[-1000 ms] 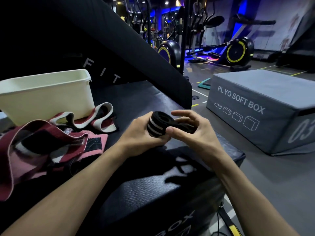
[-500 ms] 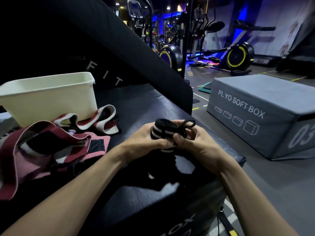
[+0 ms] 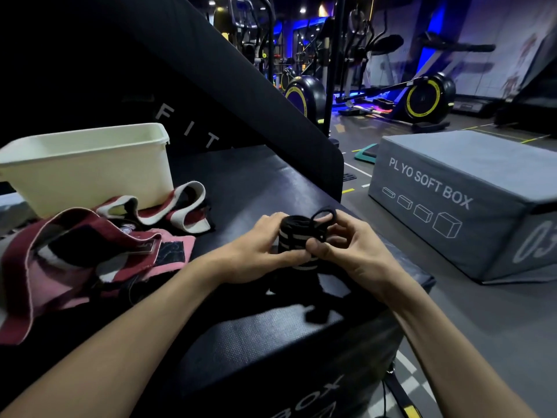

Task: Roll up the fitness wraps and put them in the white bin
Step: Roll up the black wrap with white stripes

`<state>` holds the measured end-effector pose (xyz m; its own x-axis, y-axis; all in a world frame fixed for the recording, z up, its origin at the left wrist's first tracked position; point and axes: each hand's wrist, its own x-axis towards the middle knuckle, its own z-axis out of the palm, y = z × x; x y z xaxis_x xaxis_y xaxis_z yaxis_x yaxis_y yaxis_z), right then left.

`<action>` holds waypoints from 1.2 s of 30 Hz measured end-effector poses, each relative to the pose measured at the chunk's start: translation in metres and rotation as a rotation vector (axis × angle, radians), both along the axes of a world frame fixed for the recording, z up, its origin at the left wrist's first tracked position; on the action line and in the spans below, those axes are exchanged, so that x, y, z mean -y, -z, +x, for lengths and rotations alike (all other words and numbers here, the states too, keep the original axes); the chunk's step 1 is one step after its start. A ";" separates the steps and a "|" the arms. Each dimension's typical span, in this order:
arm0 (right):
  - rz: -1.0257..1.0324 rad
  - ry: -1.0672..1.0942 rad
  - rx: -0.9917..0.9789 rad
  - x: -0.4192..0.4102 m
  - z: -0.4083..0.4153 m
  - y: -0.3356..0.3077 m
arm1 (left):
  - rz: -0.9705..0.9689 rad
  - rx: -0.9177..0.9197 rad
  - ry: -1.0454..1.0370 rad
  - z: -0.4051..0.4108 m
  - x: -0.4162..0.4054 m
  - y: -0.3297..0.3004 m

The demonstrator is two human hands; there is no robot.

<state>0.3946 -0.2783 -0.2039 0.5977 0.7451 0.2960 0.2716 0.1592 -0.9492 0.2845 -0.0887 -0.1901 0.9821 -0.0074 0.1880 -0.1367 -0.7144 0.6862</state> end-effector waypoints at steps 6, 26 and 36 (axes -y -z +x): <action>-0.053 0.169 0.153 -0.004 -0.013 0.007 | -0.104 0.058 0.090 -0.003 -0.007 -0.010; -0.261 0.373 0.234 -0.011 -0.057 -0.001 | -0.053 0.238 -0.299 -0.068 0.047 0.017; -0.310 0.342 0.320 0.000 -0.068 -0.018 | -0.080 0.317 -0.477 -0.063 0.051 0.021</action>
<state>0.3264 -0.2780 -0.1859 0.7371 0.6053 0.3005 0.5410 -0.2620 -0.7992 0.2216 -0.1396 -0.2116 0.7690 0.4487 0.4552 -0.0197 -0.6952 0.7185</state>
